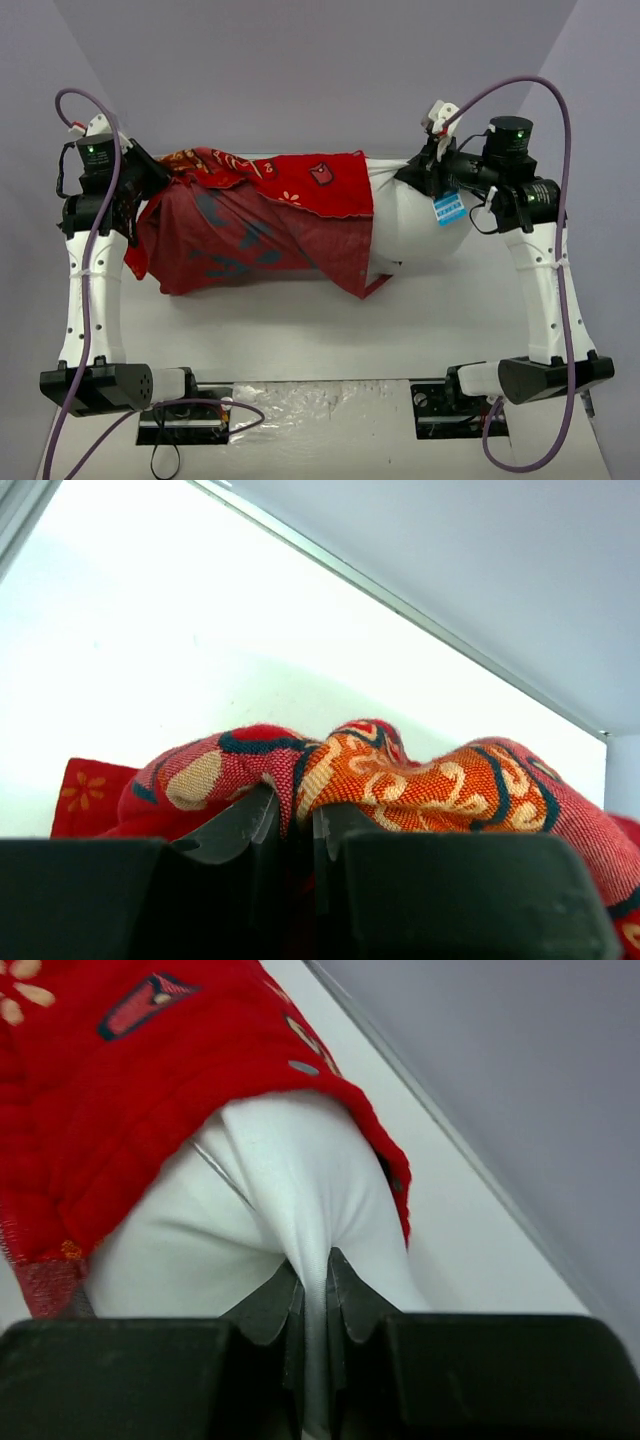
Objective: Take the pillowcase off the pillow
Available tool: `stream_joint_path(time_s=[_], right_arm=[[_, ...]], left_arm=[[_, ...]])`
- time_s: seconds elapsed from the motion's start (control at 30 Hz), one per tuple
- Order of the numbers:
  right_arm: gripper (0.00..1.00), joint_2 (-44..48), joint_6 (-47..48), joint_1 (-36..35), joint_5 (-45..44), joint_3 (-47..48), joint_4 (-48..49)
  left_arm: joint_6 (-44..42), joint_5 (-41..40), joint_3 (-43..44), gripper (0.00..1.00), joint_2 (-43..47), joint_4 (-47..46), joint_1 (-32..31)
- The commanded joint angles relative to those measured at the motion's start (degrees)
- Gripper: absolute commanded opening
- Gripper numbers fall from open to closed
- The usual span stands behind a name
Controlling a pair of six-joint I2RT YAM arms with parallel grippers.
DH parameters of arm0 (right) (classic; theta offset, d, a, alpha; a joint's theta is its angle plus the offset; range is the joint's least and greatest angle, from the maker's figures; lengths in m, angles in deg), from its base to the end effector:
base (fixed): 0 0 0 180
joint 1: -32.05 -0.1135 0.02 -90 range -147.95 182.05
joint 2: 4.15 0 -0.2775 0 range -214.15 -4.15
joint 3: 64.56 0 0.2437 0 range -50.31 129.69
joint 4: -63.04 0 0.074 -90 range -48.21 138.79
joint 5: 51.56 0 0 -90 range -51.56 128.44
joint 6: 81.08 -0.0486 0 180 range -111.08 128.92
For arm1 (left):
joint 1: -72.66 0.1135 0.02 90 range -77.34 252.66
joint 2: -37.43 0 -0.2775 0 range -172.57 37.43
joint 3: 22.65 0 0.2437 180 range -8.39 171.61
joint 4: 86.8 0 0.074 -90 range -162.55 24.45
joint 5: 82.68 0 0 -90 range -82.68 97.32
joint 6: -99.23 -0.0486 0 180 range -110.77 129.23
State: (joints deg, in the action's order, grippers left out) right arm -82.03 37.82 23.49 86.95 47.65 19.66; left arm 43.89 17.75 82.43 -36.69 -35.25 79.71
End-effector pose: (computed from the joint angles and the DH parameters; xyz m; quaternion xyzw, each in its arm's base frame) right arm 0.2595 0.0759 0.5055 -0.4752 0.5712 0.2031 0.6377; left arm 0.2661 0.0240 0.4629 -0.2431 0.7835 -0.2079 0.5328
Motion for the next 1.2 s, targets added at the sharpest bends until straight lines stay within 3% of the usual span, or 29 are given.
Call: stream_joint_path(time_s=[0.0, 0.1, 0.27, 0.47, 0.63, 0.83, 0.93, 0.97, 1.0, 1.03, 1.07, 1.1, 1.17], right_arm=[[0.0, 2.5, -17.3, 1.6, 12.8, -1.3, 3.2], [0.0, 1.8, -23.8, 2.8, 7.8, -16.6, 11.0], [0.0, -7.7, -24.7, 8.0, -1.7, -28.4, 19.8], [0.0, -14.0, -17.8, 19.4, -6.0, -27.7, 21.4], [0.0, -16.3, -9.8, 26.7, -4.4, -24.5, 15.0], [0.0, -16.5, -8.2, 27.2, -5.4, -24.6, 14.1], [0.0, -17.3, -7.6, 25.3, -6.6, -22.6, 13.6], [0.01, -17.4, -6.2, 24.0, -7.2, -21.7, 13.0], [0.25, -17.5, -5.7, 22.4, -10.8, -20.1, 11.3], [0.36, -17.3, -5.5, 20.7, -13.2, -16.5, 10.9], [0.52, -17.0, -5.3, 18.2, -16.5, -14.4, 10.5], [0.66, -16.8, -5.7, 17.4, -18.1, -12.0, 10.4], [0.82, -17.9, -7.5, 17.3, -19.7, -2.9, 8.2]], left_arm=[[-2.2, -7.9, 0.3, 0.02, -0.8, 0.5, 0.6], [-2.6, -7.1, -8.8, 0.02, -4.6, -0.8, -0.6], [-4.1, -8.1, -16.2, 0.02, -9.2, -5.9, 0.0], [-7.5, -9.8, -12.4, 0.02, -14.4, -5.0, 3.9], [-9.6, -11.1, -8.4, 0.02, -16.0, -3.6, 8.9], [-8.2, -10.4, -6.7, 0.02, -18.7, -4.3, 9.7], [-6.7, -2.0, -4.7, 0.03, -19.5, -7.2, 9.7], [-4.7, 1.0, -4.0, 0.17, -19.6, -10.3, 9.7], [-3.4, 3.9, -3.0, 0.64, -19.7, -11.4, 9.3], [-2.9, 7.1, -0.1, 0.85, -19.7, -12.6, 7.5], [-4.1, 7.1, 2.0, 0.98, -19.1, -13.1, 6.0], [-5.6, 6.6, 4.1, 0.94, -18.7, -13.1, 4.3], [-9.6, 3.0, 9.2, 0.94, -16.5, -13.1, -0.7]])
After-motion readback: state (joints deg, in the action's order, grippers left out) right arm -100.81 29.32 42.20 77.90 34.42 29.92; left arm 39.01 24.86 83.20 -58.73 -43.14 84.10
